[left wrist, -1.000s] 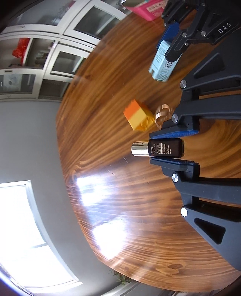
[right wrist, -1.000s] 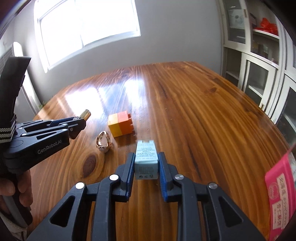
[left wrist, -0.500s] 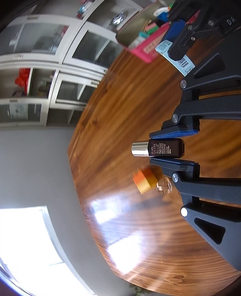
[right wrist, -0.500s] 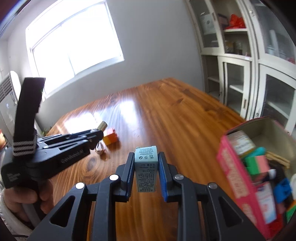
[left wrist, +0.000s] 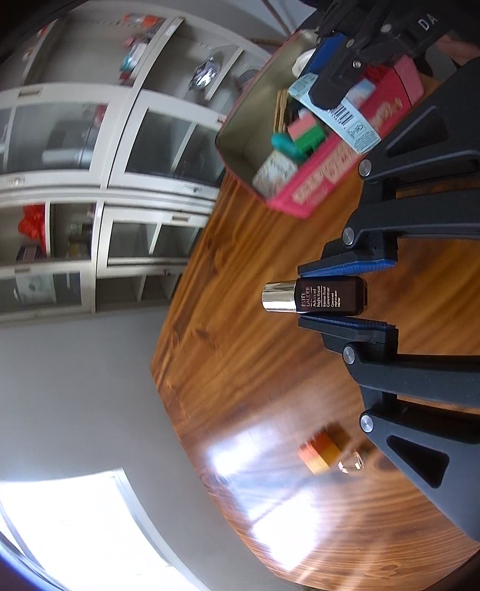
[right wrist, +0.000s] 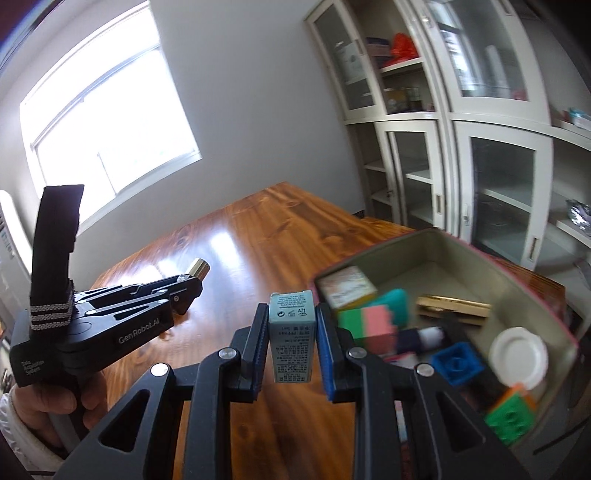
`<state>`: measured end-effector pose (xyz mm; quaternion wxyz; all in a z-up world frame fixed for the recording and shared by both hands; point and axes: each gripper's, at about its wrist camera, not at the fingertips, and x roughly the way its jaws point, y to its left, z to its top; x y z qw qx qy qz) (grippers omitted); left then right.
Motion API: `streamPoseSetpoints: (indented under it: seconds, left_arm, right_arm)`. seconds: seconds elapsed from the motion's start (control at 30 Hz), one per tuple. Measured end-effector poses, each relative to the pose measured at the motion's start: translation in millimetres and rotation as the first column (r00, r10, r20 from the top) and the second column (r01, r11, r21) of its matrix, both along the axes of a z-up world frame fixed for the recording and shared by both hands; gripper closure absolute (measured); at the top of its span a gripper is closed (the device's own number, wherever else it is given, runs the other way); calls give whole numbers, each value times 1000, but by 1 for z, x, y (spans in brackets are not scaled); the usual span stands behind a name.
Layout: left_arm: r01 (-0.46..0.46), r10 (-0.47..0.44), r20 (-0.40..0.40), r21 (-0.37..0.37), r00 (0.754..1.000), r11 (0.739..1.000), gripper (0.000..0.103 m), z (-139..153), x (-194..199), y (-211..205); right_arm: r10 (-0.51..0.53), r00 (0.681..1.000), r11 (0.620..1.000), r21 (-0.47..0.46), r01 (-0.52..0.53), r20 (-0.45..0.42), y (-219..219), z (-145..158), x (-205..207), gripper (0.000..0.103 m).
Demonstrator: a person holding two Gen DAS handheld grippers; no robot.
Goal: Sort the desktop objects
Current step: 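Carry the serum bottle in the left tool while the right tool carries the pale blue box to the tin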
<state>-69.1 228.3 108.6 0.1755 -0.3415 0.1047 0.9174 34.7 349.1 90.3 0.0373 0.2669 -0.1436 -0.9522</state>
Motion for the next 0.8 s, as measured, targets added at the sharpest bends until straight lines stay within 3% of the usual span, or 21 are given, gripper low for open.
streamPoseSetpoints:
  seconds: [0.13,0.47,0.8]
  left_arm:
    - [56,-56,-6,-6,998,998,81,3,4,32]
    - [110,-110,-3,-23,994,994,81,5,10,85]
    - [162,-162,34,-24,986,986,81,-5,11,120]
  right_arm:
    - [-9,1000,999,-42,9,8,23,-4,7,75]
    - [-25,999,999,-31,24,-29,47,0,23,76]
    - [-100,994,994,-38,102,51,81,-22,21,76]
